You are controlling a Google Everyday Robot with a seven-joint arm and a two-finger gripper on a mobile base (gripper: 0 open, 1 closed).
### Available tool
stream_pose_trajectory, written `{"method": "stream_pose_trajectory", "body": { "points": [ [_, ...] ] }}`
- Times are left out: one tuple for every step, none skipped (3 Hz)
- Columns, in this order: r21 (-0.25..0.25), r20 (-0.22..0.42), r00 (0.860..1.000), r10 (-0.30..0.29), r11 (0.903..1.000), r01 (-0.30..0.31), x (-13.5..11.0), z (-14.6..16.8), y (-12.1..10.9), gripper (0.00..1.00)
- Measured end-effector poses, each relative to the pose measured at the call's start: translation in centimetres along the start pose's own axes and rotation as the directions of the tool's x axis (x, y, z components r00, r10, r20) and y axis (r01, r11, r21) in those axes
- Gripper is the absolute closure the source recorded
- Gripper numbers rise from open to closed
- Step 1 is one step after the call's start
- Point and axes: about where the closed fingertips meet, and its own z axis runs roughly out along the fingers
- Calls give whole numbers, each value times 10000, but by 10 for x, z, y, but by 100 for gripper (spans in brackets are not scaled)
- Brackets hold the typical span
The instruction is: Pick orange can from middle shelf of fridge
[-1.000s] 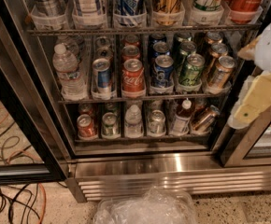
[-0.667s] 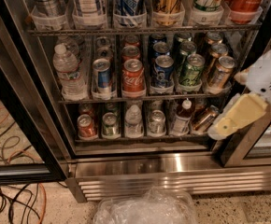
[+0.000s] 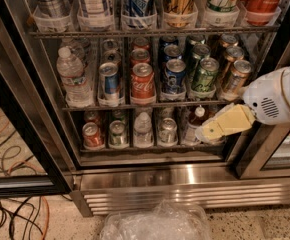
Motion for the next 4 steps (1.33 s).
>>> {"method": "stream_pose_trajectory", "body": {
  "points": [
    [24,7,10000,-12,10000,12,0,0,0,0],
    [302,659,9966,489,9982,-510,-2,6,-5,0],
    [410,1981,9667,1622,9840,-1736,5,19,-1,0],
    [704,3434,9159,2078,9668,-2457,-3,24,-6,0]
  ]
}}
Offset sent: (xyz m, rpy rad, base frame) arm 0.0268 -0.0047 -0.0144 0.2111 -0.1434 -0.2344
